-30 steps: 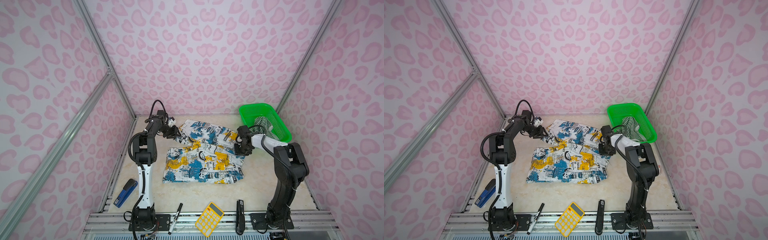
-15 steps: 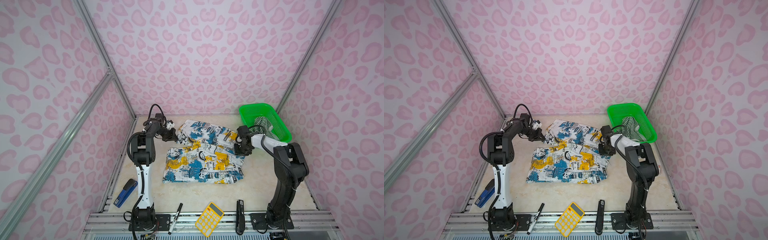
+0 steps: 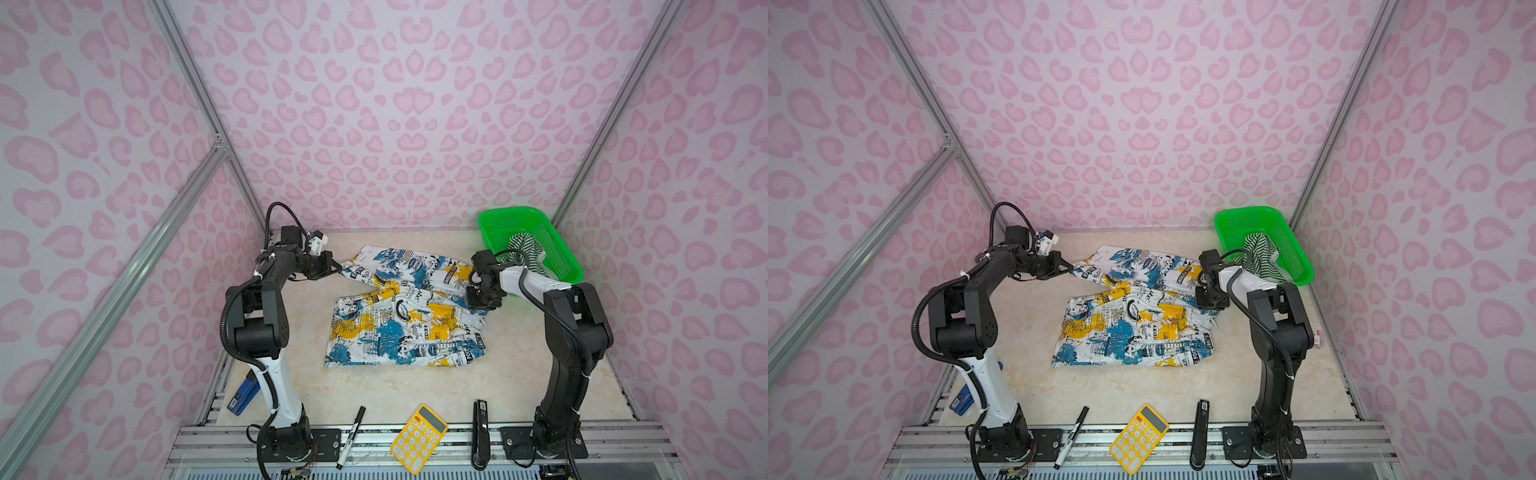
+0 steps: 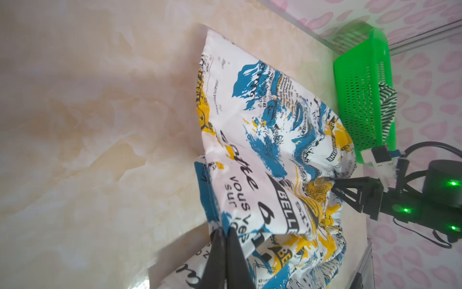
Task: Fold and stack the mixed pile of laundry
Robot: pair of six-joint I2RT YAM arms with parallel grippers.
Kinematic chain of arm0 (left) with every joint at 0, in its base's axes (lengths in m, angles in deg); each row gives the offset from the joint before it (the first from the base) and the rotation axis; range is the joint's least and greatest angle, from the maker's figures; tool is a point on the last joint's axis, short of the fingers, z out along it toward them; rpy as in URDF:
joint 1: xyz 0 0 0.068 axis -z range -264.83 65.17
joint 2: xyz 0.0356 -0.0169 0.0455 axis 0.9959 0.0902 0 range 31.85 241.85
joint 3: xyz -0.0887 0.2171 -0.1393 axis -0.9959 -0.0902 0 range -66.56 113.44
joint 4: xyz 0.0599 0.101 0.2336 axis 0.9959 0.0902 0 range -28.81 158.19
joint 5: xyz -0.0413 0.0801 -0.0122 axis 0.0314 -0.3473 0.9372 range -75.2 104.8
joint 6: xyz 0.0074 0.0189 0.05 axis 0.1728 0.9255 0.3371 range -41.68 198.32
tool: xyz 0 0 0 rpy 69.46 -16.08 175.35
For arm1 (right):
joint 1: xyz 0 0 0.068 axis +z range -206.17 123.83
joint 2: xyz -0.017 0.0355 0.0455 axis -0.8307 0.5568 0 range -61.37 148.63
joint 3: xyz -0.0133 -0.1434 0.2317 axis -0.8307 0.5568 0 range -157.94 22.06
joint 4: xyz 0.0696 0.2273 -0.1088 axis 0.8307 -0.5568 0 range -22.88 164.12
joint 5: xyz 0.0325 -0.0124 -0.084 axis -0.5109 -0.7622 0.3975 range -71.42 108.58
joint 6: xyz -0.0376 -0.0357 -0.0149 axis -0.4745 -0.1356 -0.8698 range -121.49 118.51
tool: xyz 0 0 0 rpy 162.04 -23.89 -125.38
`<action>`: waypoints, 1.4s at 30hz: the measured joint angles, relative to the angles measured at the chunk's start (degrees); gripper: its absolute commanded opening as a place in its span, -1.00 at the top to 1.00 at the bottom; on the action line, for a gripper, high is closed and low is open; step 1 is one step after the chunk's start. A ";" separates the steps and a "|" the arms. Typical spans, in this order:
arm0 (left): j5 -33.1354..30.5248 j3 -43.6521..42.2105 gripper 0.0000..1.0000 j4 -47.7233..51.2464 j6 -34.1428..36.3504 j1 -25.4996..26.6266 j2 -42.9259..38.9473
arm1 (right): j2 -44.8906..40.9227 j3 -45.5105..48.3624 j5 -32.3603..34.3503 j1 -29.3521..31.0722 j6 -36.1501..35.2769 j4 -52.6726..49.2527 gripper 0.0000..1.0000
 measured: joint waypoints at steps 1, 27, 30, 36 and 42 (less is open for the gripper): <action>-1.55 -0.66 0.94 0.07 -0.87 -0.04 0.11 | 1.07 -1.33 0.28 0.42 -0.22 -0.44 0.21; -26.97 -5.77 -0.34 -4.94 -10.93 -1.95 -9.03 | -2.45 -21.77 3.56 4.13 -5.99 -8.09 -0.32; -26.40 -16.63 -0.22 -6.27 -12.76 -0.81 -17.35 | -8.72 -9.86 4.04 3.74 -4.87 -6.58 -0.30; -27.06 -32.37 -0.21 -4.02 -15.43 5.18 -29.22 | -16.00 8.66 -0.92 -0.57 -3.08 -2.25 -0.21; -29.57 -41.40 -0.20 -1.62 -18.43 10.95 -36.54 | -14.53 12.48 -7.54 -3.17 -2.54 3.37 -0.19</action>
